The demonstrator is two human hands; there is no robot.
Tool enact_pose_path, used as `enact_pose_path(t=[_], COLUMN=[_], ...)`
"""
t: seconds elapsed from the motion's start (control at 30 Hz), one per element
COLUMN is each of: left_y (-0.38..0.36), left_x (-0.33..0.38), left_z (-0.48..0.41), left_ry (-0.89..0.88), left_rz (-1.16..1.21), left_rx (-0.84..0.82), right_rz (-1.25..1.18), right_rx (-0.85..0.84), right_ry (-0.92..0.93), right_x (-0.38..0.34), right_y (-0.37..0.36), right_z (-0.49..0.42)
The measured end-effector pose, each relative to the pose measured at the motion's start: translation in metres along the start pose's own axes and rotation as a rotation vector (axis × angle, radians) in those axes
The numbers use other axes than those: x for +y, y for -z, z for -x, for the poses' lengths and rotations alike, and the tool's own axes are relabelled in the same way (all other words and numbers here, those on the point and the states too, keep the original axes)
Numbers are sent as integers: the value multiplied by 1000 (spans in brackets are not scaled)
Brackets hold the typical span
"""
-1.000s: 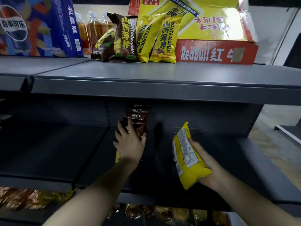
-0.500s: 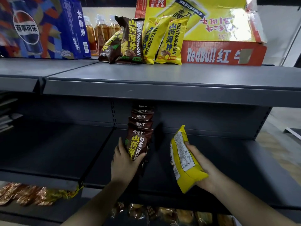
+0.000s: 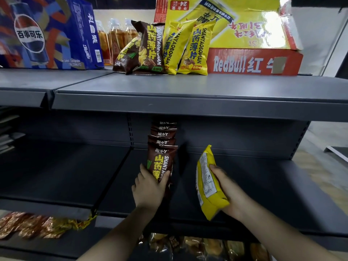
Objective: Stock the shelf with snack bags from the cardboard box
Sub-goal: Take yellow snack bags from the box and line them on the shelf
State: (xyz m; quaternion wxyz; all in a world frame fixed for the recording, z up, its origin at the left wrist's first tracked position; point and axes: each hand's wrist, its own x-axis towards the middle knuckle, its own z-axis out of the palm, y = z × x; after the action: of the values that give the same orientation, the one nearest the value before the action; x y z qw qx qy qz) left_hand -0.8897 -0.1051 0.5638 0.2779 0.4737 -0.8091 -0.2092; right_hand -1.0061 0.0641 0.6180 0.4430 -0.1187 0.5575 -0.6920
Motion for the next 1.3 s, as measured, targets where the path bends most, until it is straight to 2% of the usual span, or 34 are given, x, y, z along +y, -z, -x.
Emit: enact_pose_path(t=[0.07, 0.17, 0.3, 0.4, 0.53, 0.9, 1.13, 1.23, 1.3], left_y=[4, 13, 26, 28, 24, 5, -2, -3, -4], left_x=[1, 7, 20, 25, 18, -1, -4, -4, -3], left_z=[1, 0, -5, -9, -16, -42, -45, -45, -45], left_ry=[-18, -136, -376, -513, -595, -543, -538, -542, -543], left_rz=[3, -27, -67, -119, -209, -307, -258, -247, -238], left_rx=[36, 124, 249, 260, 221, 132, 135, 144, 142], right_rz=[32, 110, 519, 683, 795, 1010, 970, 1261, 1576], right_rx=[60, 116, 216, 269, 399, 728, 726, 654, 481], right_ry=[72, 238, 492, 603, 632, 541, 678, 873, 976], right_x=[-3, -11, -26, -32, -35, -37, -28, -21, -21], right_y=[-1, -3, -5, -9, -21, -50, -55, -40, -23], right_z=[-3, -12, -36, -60, -97, -181, -199, -186, -178])
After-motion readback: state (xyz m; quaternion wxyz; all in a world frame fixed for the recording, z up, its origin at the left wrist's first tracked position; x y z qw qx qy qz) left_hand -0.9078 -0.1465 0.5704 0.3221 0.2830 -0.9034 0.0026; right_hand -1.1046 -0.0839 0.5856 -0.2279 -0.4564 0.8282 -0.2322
